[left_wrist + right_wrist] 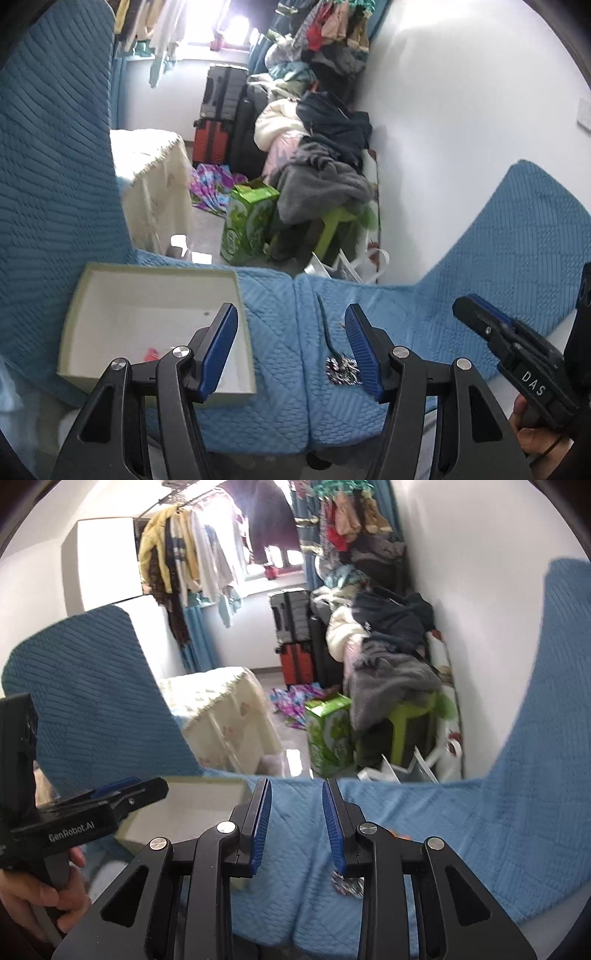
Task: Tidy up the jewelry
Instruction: 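Move both open tools back toward the beaded bracelets and black hairpin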
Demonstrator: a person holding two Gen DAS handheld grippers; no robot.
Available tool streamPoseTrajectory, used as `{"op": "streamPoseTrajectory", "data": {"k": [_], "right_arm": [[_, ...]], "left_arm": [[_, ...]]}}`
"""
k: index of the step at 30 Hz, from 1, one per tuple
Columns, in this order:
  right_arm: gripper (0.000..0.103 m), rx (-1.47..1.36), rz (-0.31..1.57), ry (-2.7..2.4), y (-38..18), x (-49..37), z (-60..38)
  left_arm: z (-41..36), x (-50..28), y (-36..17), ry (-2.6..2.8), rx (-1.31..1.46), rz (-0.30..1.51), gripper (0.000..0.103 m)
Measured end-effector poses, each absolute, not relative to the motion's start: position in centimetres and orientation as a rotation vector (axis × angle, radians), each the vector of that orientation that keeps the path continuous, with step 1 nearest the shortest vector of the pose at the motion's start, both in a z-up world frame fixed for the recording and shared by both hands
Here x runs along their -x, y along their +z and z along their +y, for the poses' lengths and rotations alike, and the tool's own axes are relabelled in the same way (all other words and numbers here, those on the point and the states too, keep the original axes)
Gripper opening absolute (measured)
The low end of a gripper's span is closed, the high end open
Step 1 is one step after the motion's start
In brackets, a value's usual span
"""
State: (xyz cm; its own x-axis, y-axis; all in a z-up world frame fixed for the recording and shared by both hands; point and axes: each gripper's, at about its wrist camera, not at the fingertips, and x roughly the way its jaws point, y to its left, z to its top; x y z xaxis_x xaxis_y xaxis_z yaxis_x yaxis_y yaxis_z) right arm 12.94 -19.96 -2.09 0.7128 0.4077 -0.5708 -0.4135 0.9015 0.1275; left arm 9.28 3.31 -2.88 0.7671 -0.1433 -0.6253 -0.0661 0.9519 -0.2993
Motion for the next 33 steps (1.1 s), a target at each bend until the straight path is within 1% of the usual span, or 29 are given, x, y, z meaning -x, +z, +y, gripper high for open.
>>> {"op": "streamPoseTrajectory", "data": {"k": [11,14,18,28,30,33], "right_arm": [[0.026,-0.038,0.682,0.355,-7.1,-13.1,-26.3],[0.026,-0.035,0.695,0.342,-8.4,-13.1,-27.5],[0.026,-0.043,0.718,0.330,-10.3,-13.7,-28.8],[0.026,-0.076,0.786,0.371,-13.7,-17.1,-29.8],[0.026,-0.062,0.758,0.392,-13.6,-17.6,-29.8],[0.026,-0.057,0.761,0.442,-14.2,-19.2,-29.5]], "left_arm": [[-1.7,-10.5,-6.9,-0.109,0.287,0.779,0.058],[-2.8,-10.8,-8.1,-0.174,0.326,0.802,0.058],[-4.7,-12.1,-9.8,-0.194,0.289,0.855,0.058],[-7.1,-17.3,-13.7,-0.262,0.316,0.932,0.058],[-7.6,-18.5,-14.7,-0.261,0.318,0.950,0.051],[-8.2,-20.5,-16.9,-0.271,0.326,0.980,0.050]]}}
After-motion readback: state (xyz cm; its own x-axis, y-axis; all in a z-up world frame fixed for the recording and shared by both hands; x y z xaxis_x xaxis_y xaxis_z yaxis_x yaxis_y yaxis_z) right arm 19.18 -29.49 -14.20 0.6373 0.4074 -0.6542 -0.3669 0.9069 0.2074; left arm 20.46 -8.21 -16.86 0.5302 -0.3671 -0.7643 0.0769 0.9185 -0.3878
